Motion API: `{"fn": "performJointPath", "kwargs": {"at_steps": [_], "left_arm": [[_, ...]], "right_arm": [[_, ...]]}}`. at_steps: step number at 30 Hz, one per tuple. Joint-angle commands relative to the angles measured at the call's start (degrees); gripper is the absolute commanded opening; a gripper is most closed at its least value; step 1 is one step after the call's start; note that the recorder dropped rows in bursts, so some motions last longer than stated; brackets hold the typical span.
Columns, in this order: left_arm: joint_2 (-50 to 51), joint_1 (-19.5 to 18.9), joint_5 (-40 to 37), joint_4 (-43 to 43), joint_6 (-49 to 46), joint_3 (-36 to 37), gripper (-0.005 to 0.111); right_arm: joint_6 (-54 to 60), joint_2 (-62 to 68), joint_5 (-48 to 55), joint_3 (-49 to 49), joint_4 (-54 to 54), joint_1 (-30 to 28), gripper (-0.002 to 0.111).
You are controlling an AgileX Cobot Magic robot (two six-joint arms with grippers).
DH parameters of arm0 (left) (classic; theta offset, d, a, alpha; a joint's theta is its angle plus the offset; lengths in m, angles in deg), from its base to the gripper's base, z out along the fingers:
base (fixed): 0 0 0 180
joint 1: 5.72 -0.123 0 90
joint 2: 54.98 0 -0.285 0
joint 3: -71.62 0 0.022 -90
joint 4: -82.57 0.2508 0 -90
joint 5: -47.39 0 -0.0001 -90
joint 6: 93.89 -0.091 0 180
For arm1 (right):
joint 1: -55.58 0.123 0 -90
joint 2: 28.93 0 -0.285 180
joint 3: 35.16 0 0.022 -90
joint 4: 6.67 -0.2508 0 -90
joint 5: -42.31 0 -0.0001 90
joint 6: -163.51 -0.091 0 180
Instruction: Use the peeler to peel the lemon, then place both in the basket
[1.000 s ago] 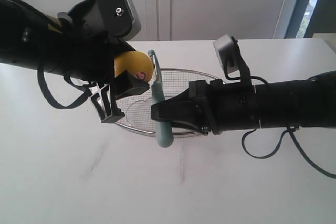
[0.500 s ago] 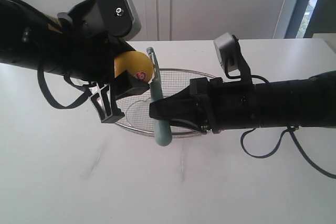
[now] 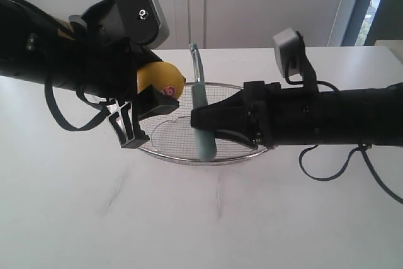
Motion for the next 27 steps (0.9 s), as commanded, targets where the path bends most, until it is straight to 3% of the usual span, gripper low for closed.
{"fn": "performJointPath", "kwargs": {"at_steps": [1, 14, 19, 27], "left_arm": [[-0.3, 0.4, 0.1, -0.7, 0.5, 0.1, 0.000], [-0.3, 0.4, -0.6, -0.7, 0.5, 0.1, 0.000], [-0.3, 0.4, -1.2, -0.7, 0.5, 0.1, 0.000], [-0.3, 0.4, -2.3, -0.7, 0.5, 0.1, 0.000]], "right_arm": [[0.9, -3.3, 2.6, -0.3, -0.5, -1.6, 0.000], [-2.3, -19.2, 5.3, -0.3, 1.5, -11.8, 0.000], [-6.2, -25.2, 5.0, -0.3, 7.6, -13.9, 0.000], [-18.7, -28.2, -11.4, -0.2, 25.9, -13.9, 0.000]]}}
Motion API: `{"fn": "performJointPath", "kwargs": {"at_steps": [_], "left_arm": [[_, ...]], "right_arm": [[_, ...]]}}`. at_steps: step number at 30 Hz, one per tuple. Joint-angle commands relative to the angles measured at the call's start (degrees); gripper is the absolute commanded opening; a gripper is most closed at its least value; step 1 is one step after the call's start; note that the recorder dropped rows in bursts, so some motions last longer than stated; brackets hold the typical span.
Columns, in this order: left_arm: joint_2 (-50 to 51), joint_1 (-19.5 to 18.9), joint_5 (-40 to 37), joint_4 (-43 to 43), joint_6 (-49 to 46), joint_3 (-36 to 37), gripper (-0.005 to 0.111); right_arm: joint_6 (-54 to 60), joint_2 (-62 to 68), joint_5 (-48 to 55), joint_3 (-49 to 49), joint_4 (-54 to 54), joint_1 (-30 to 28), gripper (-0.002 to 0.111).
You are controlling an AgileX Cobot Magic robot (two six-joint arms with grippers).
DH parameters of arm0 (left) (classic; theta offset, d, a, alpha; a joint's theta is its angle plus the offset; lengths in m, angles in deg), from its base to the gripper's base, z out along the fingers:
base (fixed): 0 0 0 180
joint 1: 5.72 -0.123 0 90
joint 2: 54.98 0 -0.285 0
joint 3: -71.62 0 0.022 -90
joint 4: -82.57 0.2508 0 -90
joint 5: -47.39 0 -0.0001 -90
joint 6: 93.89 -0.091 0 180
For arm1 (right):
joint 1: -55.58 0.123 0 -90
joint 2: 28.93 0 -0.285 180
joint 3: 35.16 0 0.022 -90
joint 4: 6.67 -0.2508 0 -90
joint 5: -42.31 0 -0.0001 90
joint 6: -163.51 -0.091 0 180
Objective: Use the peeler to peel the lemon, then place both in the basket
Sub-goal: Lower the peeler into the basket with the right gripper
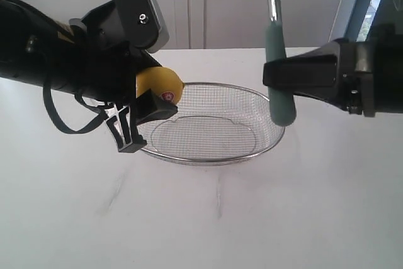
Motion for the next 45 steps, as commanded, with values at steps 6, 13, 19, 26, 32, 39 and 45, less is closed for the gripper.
{"fn": "performJointPath", "kwargs": {"at_steps": [6, 13, 19, 26, 32, 39, 45], "left_arm": [[-0.3, 0.4, -0.8, -0.7, 0.4, 0.1, 0.000], [-0.3, 0.4, -0.9, -0.7, 1.1, 0.1, 0.000], [-0.3, 0.4, -0.9, -0.7, 1.2, 0.1, 0.000], [-0.3, 0.4, -1.1, -0.7, 1.9, 0.1, 0.000], [-0.3, 0.4, -1.2, -0.7, 1.9, 0.1, 0.000], [-0.3, 0.4, 0.0, -0.7, 1.9, 0.1, 0.000], [-0.3, 0.4, -0.5, -0.7, 2.4, 0.1, 0.000]], "right_arm": [[-8.2, 0.7, -12.0, 2.9, 10.6, -0.5, 0.000], [-17.0, 5.6, -16.0, 9.7, 23.8, -0.3, 0.000], [-27.6, 12.5, -17.7, 16.7, 43.1, 3.1, 0.000], [-33.6, 20.9, -19.4, 22.8, 53.1, 10.4, 0.000], [-30.9, 27.8, -25.3, 25.4, 54.2, 14.5, 0.000], [-25.7, 33.5, -34.3, 25.5, 54.1, 16.6, 0.000], [-22.6, 37.2, -35.9, 25.5, 54.0, 17.8, 0.000]]}}
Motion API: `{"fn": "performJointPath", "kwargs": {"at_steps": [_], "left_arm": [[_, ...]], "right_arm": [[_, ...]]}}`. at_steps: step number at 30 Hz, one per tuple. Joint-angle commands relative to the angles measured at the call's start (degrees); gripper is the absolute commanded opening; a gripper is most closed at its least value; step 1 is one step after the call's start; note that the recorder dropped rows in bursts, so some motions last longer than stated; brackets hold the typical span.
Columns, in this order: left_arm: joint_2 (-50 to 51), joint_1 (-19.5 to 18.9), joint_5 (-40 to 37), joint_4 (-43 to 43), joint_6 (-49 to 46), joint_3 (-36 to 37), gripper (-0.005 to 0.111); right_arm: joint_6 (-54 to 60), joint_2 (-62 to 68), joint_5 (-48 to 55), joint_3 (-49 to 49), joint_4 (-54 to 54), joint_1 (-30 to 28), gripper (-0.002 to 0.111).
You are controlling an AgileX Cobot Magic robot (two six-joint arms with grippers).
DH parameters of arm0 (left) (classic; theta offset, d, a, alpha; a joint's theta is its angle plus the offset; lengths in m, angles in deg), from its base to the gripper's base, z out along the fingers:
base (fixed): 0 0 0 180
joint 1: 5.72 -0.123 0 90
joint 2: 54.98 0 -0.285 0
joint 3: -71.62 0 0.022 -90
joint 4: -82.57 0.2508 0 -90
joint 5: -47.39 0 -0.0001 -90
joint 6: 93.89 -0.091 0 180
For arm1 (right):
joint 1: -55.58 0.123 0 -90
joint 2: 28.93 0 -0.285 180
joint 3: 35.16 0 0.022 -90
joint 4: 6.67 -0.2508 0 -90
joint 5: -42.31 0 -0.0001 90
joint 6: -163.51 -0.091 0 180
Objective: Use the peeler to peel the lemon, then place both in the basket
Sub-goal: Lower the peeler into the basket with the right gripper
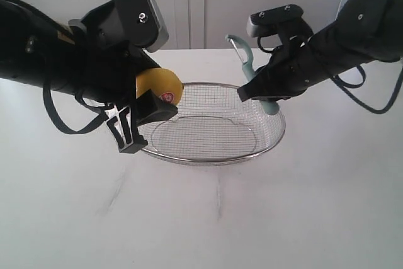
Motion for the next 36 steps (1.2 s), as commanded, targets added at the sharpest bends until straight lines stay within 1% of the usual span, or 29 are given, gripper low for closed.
{"fn": "performJointPath", "kwargs": {"at_steps": [1, 12, 29, 36], "left_arm": [[-0.3, 0.4, -0.4, -0.7, 1.0, 0.1, 0.000], [-0.3, 0.4, -0.2, -0.7, 2.2, 0.6, 0.000], [-0.3, 0.4, -0.5, -0.7, 2.2, 0.6, 0.000], [-0.3, 0.4, -0.4, -0.7, 2.2, 0.6, 0.000]], "right_arm": [[3.6, 2.4, -1.8, 0.7, 0.0, 1.0, 0.000], [6.1, 8.0, -5.7, 0.7, -0.1, 2.0, 0.000], [5.9, 8.5, -6.0, 0.6, -0.2, 2.0, 0.000], [5.9, 11.7, -6.7, 0.6, -0.5, 2.0, 0.000]]}}
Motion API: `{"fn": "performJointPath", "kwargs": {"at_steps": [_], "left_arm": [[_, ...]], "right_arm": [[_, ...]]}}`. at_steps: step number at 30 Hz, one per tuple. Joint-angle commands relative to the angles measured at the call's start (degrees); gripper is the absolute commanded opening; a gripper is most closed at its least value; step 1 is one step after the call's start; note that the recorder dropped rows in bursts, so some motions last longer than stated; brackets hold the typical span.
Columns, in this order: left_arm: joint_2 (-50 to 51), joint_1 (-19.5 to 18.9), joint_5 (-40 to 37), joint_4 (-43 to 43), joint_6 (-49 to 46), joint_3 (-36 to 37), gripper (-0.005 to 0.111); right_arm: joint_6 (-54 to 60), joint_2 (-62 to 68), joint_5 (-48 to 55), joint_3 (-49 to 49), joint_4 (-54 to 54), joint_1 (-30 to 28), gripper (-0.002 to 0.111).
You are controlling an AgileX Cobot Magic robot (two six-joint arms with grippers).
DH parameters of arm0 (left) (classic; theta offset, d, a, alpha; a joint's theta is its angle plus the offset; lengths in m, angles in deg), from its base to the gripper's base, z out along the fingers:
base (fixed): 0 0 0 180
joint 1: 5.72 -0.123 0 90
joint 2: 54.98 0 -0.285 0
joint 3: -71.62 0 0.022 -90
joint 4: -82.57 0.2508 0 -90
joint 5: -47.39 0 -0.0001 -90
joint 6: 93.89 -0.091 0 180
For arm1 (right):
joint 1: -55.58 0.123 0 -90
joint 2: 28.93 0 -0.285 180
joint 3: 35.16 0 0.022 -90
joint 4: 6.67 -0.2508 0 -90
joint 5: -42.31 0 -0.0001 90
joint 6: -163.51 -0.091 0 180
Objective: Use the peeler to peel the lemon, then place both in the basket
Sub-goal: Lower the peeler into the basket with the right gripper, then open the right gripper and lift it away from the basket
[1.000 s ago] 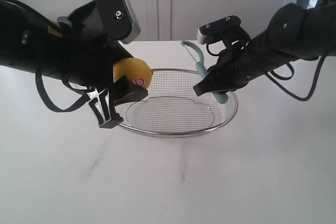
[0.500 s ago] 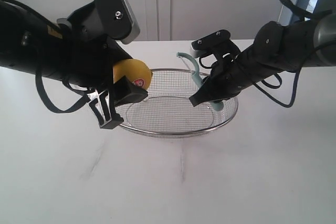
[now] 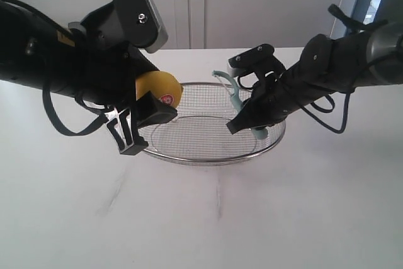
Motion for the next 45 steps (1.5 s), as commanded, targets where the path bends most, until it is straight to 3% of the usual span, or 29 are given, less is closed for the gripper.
{"fn": "performJointPath", "kwargs": {"at_steps": [1, 14, 34, 45], "left_arm": [[-0.3, 0.4, 0.1, -0.7, 0.6, 0.4, 0.000], [-0.3, 0.4, 0.1, -0.7, 0.6, 0.4, 0.000], [-0.3, 0.4, 0.2, -0.7, 0.6, 0.4, 0.000], [-0.3, 0.4, 0.1, -0.7, 0.6, 0.4, 0.000]], "right_arm": [[0.5, 1.1, -0.9, 0.1, -0.5, 0.0, 0.000], [0.5, 1.9, -0.5, 0.1, -2.3, 0.0, 0.000], [0.5, 2.5, -0.1, 0.1, -2.6, 0.0, 0.044], [0.5, -2.4, -0.7, 0.2, -2.6, 0.0, 0.045]]}}
